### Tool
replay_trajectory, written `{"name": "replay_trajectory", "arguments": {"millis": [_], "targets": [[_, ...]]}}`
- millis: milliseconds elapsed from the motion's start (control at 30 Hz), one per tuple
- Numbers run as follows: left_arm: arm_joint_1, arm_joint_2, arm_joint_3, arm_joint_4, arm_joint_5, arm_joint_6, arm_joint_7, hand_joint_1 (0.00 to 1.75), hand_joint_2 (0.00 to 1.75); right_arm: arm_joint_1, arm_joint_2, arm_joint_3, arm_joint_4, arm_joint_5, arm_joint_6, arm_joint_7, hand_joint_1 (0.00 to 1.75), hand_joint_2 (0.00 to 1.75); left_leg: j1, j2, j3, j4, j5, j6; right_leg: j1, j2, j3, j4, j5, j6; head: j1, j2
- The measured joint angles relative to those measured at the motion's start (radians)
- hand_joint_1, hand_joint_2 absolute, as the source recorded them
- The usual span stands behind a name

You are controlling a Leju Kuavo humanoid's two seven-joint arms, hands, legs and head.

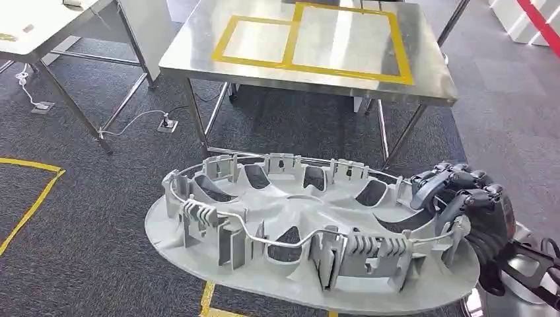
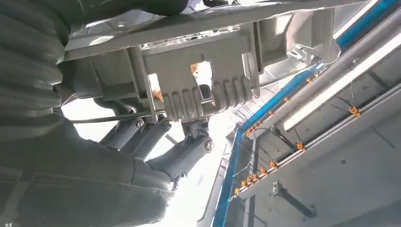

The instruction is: Take the parts from the cabinet and place them on the table.

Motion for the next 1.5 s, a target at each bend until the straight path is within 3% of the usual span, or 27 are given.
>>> {"name": "replay_trajectory", "arguments": {"millis": [33,67,100,167,233,300,333,400,467,500,600,633,733,800,833,933,967,1033,1067,1100,1133,1233,1267,1333,1400,1467,1500], "targets": [[0.000,0.000,0.000,0.000,0.000,0.000,0.000,0.00,1.75,0.000,-0.002,0.000,0.000,-0.002,0.000,0.000,1.75,1.75,-0.002,-0.001,0.017,0.000,-0.013,-0.001,0.003,0.000,0.009,-0.071,0.064,-0.010,0.000,0.000],[0.001,0.000,0.000,0.000,0.000,0.000,0.000,0.00,1.75,0.000,-0.003,0.000,0.000,-0.004,0.000,0.000,1.75,1.75,-0.002,0.000,0.019,-0.004,-0.026,-0.002,0.010,-0.004,0.017,-0.148,0.169,-0.025,0.001,0.000],[0.001,-0.005,0.000,0.002,0.000,0.000,0.000,0.00,1.75,0.005,-0.005,-0.002,0.000,-0.007,-0.003,-0.001,1.75,1.75,-0.006,-0.002,0.044,0.002,-0.040,-0.009,0.016,-0.001,0.015,-0.165,0.236,-0.033,-0.005,0.000],[0.000,-0.003,0.000,0.002,-0.001,0.000,0.000,0.00,1.75,0.005,-0.007,-0.004,-0.002,-0.008,-0.007,0.000,1.75,1.75,-0.005,-0.002,0.055,-0.016,-0.054,-0.023,0.019,0.002,0.041,-0.174,0.234,-0.031,-0.002,0.000],[-0.004,-0.003,0.000,0.002,-0.002,-0.001,-0.001,0.00,1.75,0.003,-0.009,-0.006,-0.007,-0.010,-0.008,0.000,1.75,1.75,-0.007,0.000,0.062,0.020,-0.024,-0.033,0.013,0.009,0.069,-0.193,0.229,-0.039,-0.003,0.000],[-0.009,-0.005,0.000,0.002,-0.003,-0.002,-0.002,0.00,1.75,0.004,-0.008,-0.006,-0.008,-0.013,-0.008,-0.001,1.75,1.75,-0.007,0.002,-0.012,0.129,-0.002,-0.043,0.007,0.008,0.098,-0.211,0.219,-0.051,-0.008,0.000],[-0.010,-0.005,0.000,0.002,-0.003,-0.002,-0.002,0.00,1.75,0.005,-0.008,-0.006,-0.008,-0.017,-0.008,-0.001,1.75,1.75,-0.005,0.002,-0.062,0.190,-0.018,-0.047,0.007,0.009,0.106,-0.213,0.210,-0.053,-0.005,0.000],[-0.007,-0.003,0.000,0.002,-0.005,0.000,-0.002,0.00,1.75,0.011,-0.008,-0.006,-0.008,-0.019,-0.003,-0.001,1.75,1.75,-0.004,0.002,-0.147,0.271,-0.107,-0.055,0.004,0.016,0.125,-0.213,0.189,-0.053,-0.006,0.000],[-0.006,-0.003,0.000,0.002,-0.006,0.000,-0.002,0.00,1.75,0.018,-0.008,-0.006,-0.008,-0.019,0.000,-0.001,1.75,1.75,-0.004,0.003,-0.182,0.255,-0.125,-0.057,0.003,0.026,0.149,-0.213,0.168,-0.050,-0.007,0.000],[-0.006,-0.002,0.000,0.002,-0.008,0.001,-0.002,0.00,1.75,0.020,-0.007,-0.006,-0.008,-0.018,0.001,-0.001,1.75,1.75,-0.003,0.002,-0.175,0.201,-0.095,-0.056,0.002,0.031,0.166,-0.213,0.156,-0.048,-0.006,0.000],[-0.001,0.000,0.000,0.002,-0.010,0.001,-0.002,0.00,1.75,0.022,-0.001,-0.005,-0.008,-0.014,0.001,-0.001,1.75,1.75,0.001,-0.032,-0.138,-0.001,0.123,-0.052,0.003,0.045,0.202,-0.211,0.118,-0.037,-0.007,0.000],[-0.001,0.002,0.000,0.002,-0.013,0.001,-0.002,0.00,1.75,0.026,0.002,-0.003,-0.009,-0.012,0.001,-0.001,1.75,1.75,-0.003,-0.024,-0.133,-0.005,0.098,-0.042,0.004,0.055,0.205,-0.216,0.113,-0.031,-0.008,0.000],[-0.002,0.002,-0.002,0.002,-0.016,0.001,-0.002,0.00,1.75,0.028,0.004,-0.005,-0.012,-0.010,0.001,-0.001,1.75,1.75,-0.005,-0.005,-0.108,-0.010,0.092,-0.018,0.002,0.063,0.210,-0.206,0.121,-0.013,-0.008,0.000],[-0.003,0.003,-0.003,0.002,-0.017,0.001,-0.002,0.00,1.75,0.024,0.004,-0.006,-0.014,-0.013,0.005,-0.001,1.75,1.75,0.001,0.005,-0.081,-0.020,0.079,-0.004,0.004,0.027,0.150,-0.098,0.144,-0.004,-0.001,0.000],[-0.003,0.003,-0.004,0.002,-0.017,0.001,-0.003,0.00,1.75,0.023,0.004,-0.006,-0.014,-0.018,0.006,-0.001,1.75,1.75,0.001,0.010,-0.071,-0.021,0.069,-0.001,0.002,0.015,0.099,-0.026,0.134,-0.001,0.000,0.000],[-0.002,0.003,-0.005,0.002,-0.018,0.001,-0.002,0.00,1.75,0.027,0.005,-0.006,-0.014,-0.022,0.008,-0.001,1.75,1.75,0.001,0.026,-0.038,-0.021,0.036,0.000,0.001,0.005,-0.023,0.102,0.026,0.008,0.000,0.000],[-0.002,0.003,-0.005,0.002,-0.018,0.001,-0.003,0.00,1.75,0.028,0.005,-0.006,-0.014,-0.023,0.009,-0.001,1.75,1.75,0.001,0.031,-0.022,-0.021,0.024,-0.001,0.001,0.004,-0.035,0.085,0.025,0.009,0.000,0.000],[-0.002,0.002,-0.006,0.002,-0.018,0.001,-0.002,0.00,1.75,0.028,0.006,-0.006,-0.014,-0.023,0.011,-0.001,1.75,1.75,0.001,0.042,0.014,-0.021,-0.002,-0.006,0.001,-0.007,-0.010,-0.037,0.103,0.003,0.000,0.000],[-0.002,0.001,-0.006,0.002,-0.018,0.001,-0.003,0.00,1.75,0.028,0.006,-0.007,-0.014,-0.023,0.012,-0.001,1.75,1.75,0.001,0.050,0.031,-0.022,-0.016,-0.010,0.002,-0.024,0.013,-0.117,0.173,-0.001,0.000,0.000],[-0.001,0.001,-0.006,0.002,-0.018,0.001,-0.003,0.00,1.75,0.028,0.008,-0.007,-0.014,-0.022,0.014,-0.001,1.75,1.75,-0.003,0.054,0.038,-0.023,-0.029,-0.015,0.004,-0.063,0.024,-0.181,0.253,-0.008,0.003,0.000],[-0.001,0.002,-0.006,0.002,-0.019,0.001,-0.002,0.00,1.75,0.027,0.010,-0.006,-0.014,-0.021,0.016,-0.002,1.75,1.75,-0.009,0.060,0.052,-0.023,-0.043,-0.025,0.005,-0.064,0.027,-0.178,0.221,-0.013,0.003,0.000],[-0.004,0.003,-0.006,0.001,-0.020,0.001,-0.003,0.00,1.75,0.026,0.013,-0.007,-0.017,-0.013,0.018,-0.002,1.75,1.75,-0.008,0.078,0.078,-0.022,-0.039,-0.045,0.003,-0.028,0.046,-0.184,0.228,-0.030,0.002,0.000],[-0.006,0.003,-0.006,0.001,-0.021,0.001,-0.003,0.00,1.75,0.027,0.014,-0.008,-0.018,-0.008,0.018,-0.002,1.75,1.75,-0.007,0.074,0.068,-0.001,-0.034,-0.050,-0.003,-0.018,0.062,-0.190,0.228,-0.035,0.000,0.000],[-0.010,0.002,-0.006,0.001,-0.023,0.000,-0.004,0.00,1.75,0.018,0.018,-0.006,-0.020,0.005,0.013,-0.002,1.75,1.75,-0.003,0.029,-0.008,0.120,-0.026,-0.056,-0.003,-0.012,0.078,-0.196,0.218,-0.046,-0.005,0.000],[-0.008,0.003,-0.006,0.001,-0.023,0.001,-0.004,0.00,1.75,0.013,0.023,-0.004,-0.020,0.016,0.004,-0.002,1.75,1.75,-0.002,0.016,-0.114,0.245,-0.102,-0.061,-0.002,0.004,0.087,-0.197,0.203,-0.052,-0.005,0.000],[-0.008,0.003,-0.006,0.001,-0.024,0.001,-0.004,0.00,1.75,0.013,0.025,-0.001,-0.019,0.023,-0.002,-0.002,1.75,1.75,-0.003,0.014,-0.166,0.263,-0.145,-0.059,0.001,0.013,0.104,-0.197,0.187,-0.053,-0.006,0.000],[-0.008,0.003,-0.006,0.001,-0.025,0.001,-0.004,0.00,1.75,0.013,0.026,0.000,-0.019,0.025,-0.005,-0.002,1.75,1.75,-0.003,0.014,-0.169,0.228,-0.125,-0.057,0.003,0.017,0.118,-0.197,0.177,-0.053,-0.006,0.000]]}}
